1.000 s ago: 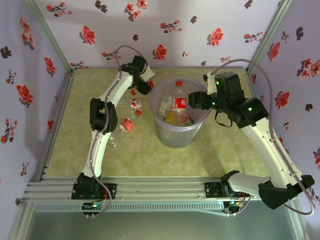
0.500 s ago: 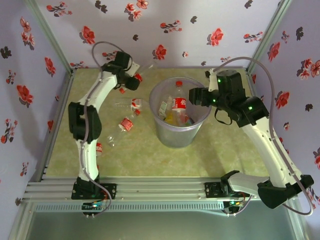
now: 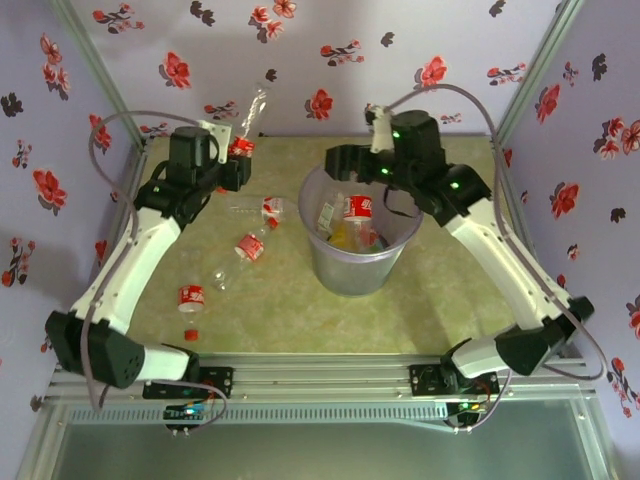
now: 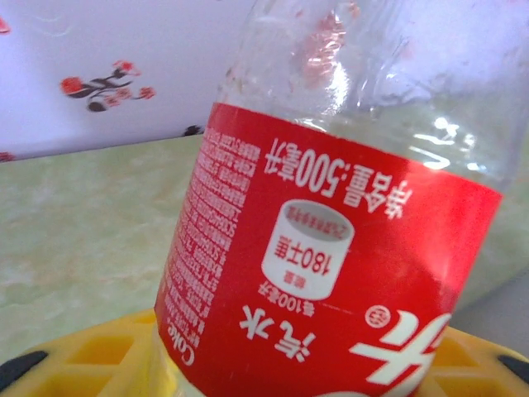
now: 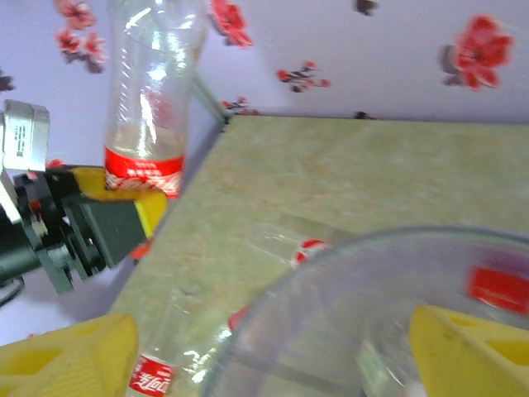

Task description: Put the plastic bottles in the bin

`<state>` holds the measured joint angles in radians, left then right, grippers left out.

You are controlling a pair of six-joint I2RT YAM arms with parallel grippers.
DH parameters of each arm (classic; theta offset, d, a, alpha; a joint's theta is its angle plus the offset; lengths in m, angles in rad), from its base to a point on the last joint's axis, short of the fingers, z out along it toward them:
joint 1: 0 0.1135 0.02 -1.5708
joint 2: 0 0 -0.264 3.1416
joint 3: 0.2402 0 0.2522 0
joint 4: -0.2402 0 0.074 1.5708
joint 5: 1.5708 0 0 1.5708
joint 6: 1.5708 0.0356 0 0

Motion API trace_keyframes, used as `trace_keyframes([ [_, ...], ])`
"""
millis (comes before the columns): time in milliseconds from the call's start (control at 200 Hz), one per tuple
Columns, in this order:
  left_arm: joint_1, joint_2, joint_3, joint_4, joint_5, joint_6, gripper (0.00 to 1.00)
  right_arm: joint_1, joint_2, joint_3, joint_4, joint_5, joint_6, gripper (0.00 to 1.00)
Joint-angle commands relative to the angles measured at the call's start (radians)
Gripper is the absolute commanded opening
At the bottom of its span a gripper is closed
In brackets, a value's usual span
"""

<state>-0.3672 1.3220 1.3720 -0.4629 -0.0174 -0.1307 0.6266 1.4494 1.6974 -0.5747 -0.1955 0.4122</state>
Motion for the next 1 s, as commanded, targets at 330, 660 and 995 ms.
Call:
trace_keyframes([
  [330,-0.163,-0.204,-0.195,0.173,0.148,-0.267,0.32,0.112,0.291,0.183,0.337,-0.069,0.114,0.93],
  [660,-0.194,-0.187,-0.195,0.163,0.133,-0.258,0.32,0.112,0.359,0.233,0.352,-0.106,0.162,0.84],
  [995,-0.195,-0.179,-0.186,0.162,0.109,-0.266,0.4,0.113,0.341,0.256,0.26,-0.059,0.119,0.56],
])
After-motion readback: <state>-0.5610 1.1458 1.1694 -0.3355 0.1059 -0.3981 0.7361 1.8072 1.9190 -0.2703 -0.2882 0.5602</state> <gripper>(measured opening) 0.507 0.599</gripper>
